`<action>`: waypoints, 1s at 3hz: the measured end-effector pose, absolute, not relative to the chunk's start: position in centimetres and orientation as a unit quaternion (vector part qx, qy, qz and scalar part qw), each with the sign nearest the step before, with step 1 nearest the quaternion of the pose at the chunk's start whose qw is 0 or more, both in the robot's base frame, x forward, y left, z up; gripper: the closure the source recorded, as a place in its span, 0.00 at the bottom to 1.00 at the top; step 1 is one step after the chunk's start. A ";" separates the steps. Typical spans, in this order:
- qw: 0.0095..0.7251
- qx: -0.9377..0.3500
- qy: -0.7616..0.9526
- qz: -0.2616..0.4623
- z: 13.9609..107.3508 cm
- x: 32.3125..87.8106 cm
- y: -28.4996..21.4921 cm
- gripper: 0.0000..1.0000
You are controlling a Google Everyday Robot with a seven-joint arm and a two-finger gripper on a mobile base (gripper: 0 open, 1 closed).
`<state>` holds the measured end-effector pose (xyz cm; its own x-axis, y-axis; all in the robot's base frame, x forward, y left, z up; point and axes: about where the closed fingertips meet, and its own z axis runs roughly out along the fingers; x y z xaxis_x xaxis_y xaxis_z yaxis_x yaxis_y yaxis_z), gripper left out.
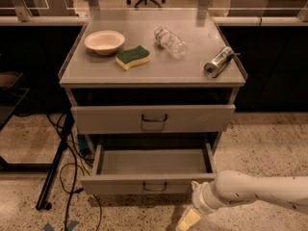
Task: Close middle drawer
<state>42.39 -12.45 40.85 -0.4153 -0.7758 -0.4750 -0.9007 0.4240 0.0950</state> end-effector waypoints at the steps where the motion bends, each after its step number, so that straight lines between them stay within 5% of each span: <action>1: 0.204 -0.530 0.793 0.219 39.5 47.0 -12.5 0.00; 2: 0.204 -0.530 0.793 0.219 39.5 47.0 -12.5 0.00; 3: 0.206 -0.530 0.793 0.218 39.8 48.2 -12.3 0.16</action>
Offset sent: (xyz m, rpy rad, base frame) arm 0.0092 0.0032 -0.0190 0.0789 0.0341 0.0588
